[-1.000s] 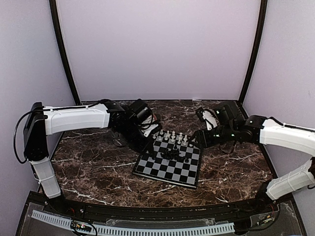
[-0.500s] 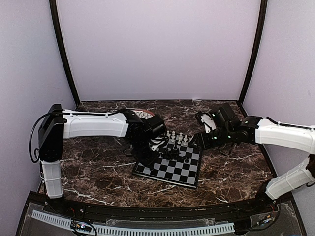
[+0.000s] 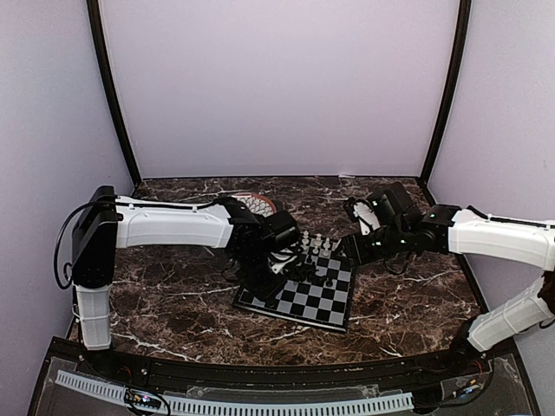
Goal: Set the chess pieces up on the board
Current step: Place the bishop on f8.
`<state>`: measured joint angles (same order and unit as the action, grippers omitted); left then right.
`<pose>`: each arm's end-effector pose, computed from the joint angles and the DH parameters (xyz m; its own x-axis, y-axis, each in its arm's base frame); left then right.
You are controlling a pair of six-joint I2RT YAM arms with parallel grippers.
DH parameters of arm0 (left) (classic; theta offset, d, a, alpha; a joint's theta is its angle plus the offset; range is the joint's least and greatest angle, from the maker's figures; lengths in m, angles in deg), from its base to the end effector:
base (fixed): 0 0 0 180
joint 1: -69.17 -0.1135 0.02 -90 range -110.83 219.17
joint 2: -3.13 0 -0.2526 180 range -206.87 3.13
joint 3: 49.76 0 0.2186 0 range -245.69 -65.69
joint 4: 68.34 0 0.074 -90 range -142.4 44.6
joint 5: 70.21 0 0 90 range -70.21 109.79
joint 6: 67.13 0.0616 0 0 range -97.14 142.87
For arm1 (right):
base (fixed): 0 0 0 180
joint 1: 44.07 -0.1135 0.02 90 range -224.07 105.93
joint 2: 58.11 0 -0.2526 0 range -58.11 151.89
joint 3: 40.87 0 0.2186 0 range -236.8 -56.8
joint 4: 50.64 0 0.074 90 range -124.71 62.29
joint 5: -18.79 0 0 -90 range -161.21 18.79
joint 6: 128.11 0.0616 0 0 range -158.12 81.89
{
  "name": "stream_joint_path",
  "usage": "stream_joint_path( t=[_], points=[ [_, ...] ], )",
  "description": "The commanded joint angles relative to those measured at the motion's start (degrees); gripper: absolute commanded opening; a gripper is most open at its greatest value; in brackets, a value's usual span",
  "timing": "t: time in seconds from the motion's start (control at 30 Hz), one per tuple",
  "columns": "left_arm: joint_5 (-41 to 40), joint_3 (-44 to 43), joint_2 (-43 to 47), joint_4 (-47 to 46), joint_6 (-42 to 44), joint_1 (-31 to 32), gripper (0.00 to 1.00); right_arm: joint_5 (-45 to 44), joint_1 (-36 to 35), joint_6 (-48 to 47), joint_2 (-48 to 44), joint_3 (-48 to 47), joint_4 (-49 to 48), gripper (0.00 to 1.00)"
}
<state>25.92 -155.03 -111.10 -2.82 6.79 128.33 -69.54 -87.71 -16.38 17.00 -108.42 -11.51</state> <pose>0.1870 -0.3260 0.1795 -0.7151 0.6605 -0.2286 0.6976 0.6953 -0.1730 0.1904 0.1840 0.2302 -0.7499 -0.2038 -0.6294 -0.4593 0.8451 0.2737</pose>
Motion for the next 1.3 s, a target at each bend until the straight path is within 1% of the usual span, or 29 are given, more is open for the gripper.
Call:
stream_joint_path(
  t=[0.0,0.13,0.3,1.27],
  points=[
    [-1.7,-2.3,-1.1,2.3,0.1,0.5,0.00,-0.2,0.1,0.2,0.3,0.3,-0.8,0.58],
    [-4.6,-3.5,-1.5,3.3,-1.1,0.6,0.03,0.0,0.1,0.0,0.4,0.5,-0.8,0.59],
    [-5.4,-4.4,-2.1,4.0,-1.5,0.7,0.03,0.2,0.1,-0.5,0.9,0.5,-0.8,0.58],
    [-3.3,-7.7,-5.0,7.0,2.2,1.3,0.04,1.8,0.1,-1.8,4.6,-0.6,-2.3,0.59]
  ],
)
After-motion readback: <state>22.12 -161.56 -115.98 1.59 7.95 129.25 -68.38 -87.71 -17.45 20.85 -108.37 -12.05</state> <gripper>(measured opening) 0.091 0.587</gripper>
